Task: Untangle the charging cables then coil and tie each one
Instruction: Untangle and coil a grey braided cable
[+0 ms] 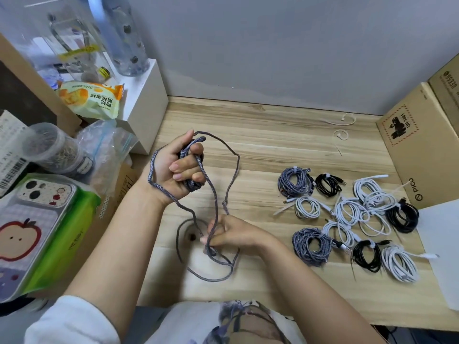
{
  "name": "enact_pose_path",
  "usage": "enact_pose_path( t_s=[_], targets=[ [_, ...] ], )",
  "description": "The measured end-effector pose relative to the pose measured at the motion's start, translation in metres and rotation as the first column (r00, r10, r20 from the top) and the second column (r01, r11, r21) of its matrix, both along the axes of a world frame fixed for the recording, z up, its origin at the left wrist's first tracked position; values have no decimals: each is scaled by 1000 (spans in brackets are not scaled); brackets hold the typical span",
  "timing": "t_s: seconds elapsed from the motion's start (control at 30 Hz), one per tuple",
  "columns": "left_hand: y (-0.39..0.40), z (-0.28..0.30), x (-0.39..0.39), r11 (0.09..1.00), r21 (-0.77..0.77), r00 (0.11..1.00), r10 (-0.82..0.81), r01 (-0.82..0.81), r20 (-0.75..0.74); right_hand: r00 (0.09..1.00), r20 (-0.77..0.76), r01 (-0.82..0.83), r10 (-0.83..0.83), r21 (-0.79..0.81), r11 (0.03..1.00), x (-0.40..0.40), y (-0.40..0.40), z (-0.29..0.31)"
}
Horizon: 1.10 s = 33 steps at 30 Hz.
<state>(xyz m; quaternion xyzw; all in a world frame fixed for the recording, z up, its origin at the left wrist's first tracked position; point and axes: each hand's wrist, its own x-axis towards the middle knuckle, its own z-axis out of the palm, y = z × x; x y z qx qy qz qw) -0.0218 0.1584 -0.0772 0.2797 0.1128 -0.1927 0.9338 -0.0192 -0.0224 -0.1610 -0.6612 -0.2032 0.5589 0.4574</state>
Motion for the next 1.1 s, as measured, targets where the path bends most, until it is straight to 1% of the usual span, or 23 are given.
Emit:
enact_pose_path(
  t_s=[0.03,0.1,0.2,0.23,0.27,0.33,0.4,0.47,0.53,0.6,0.63,0.67,0.7,0.73,0.77,0.8,0.83,0.87,0.93,0.97,1.0,1.03,1.1],
  targets=[
    [0,2,-2,998,42,999,47,-47,-16,999,-32,14,-14,8,1000,-1,-3,0],
    [5,0,-5,993,67,994,102,-100,-33,997,-31,66,-64,34,997,1,-9,2],
    [10,-5,-8,994,55,995,96,-95,-19,972,-101,220,-211,93,971,7,-16,5],
    [11,-7,-9,994,58,995,95,-94,-16,969,-126,228,-215,102,968,8,-18,5],
    [12,-8,-9,993,67,995,98,-97,-14,976,-128,191,-177,100,977,8,-20,4],
    [12,-9,-8,991,86,994,106,-104,-12,995,-88,51,-45,66,997,6,-25,-3],
    [10,-5,-7,990,82,993,116,-115,-9,998,-56,-14,17,51,999,0,-26,-9],
    [7,0,-7,987,80,989,144,-142,-17,999,46,26,-27,27,999,-9,-20,-14],
    [7,-2,-5,991,20,991,132,-132,-17,958,281,72,-59,-37,997,-17,-10,-16],
    [7,-7,-3,980,-197,999,10,0,49,852,524,62,3,-106,992,-19,-1,-17],
    [8,-9,-3,957,-285,996,-37,59,83,815,580,66,11,-111,992,-19,0,-16],
    [9,-11,-2,947,-312,995,-45,72,91,809,587,96,-27,-86,992,-17,-1,-17],
    [12,-13,-2,951,-303,995,-33,59,89,831,545,153,-112,-31,988,-15,-4,-18],
    [15,-14,-3,957,-287,996,-27,51,86,860,456,242,-229,32,970,-13,-8,-17],
    [16,-13,-4,957,-284,995,-28,54,94,872,335,350,-358,85,933,-11,-13,-16],
    [19,-13,-5,956,-289,994,-26,55,103,855,190,466,-483,129,876,-9,-18,-15],
    [22,-12,-6,955,-292,994,-21,53,110,807,35,579,-590,150,801,-7,-22,-13],
    [25,-11,-7,956,-291,993,-18,51,114,728,-119,686,-675,146,713,-6,-25,-12],
    [29,-7,-9,954,-296,992,-19,56,125,533,-362,836,-765,86,542,-1,-29,-9],
    [31,-5,-9,951,-303,991,-15,56,134,446,-440,880,-779,55,472,2,-31,-9],
    [32,-3,-10,951,-305,991,-4,46,137,377,-496,907,-782,29,420,5,-34,-9],
    [33,-2,-10,953,-301,991,16,25,134,333,-532,922,-778,10,388,7,-35,-8],
    [34,-1,-10,949,-315,990,43,1,131,309,-563,926,-766,-4,377,8,-38,-8]
  ],
)
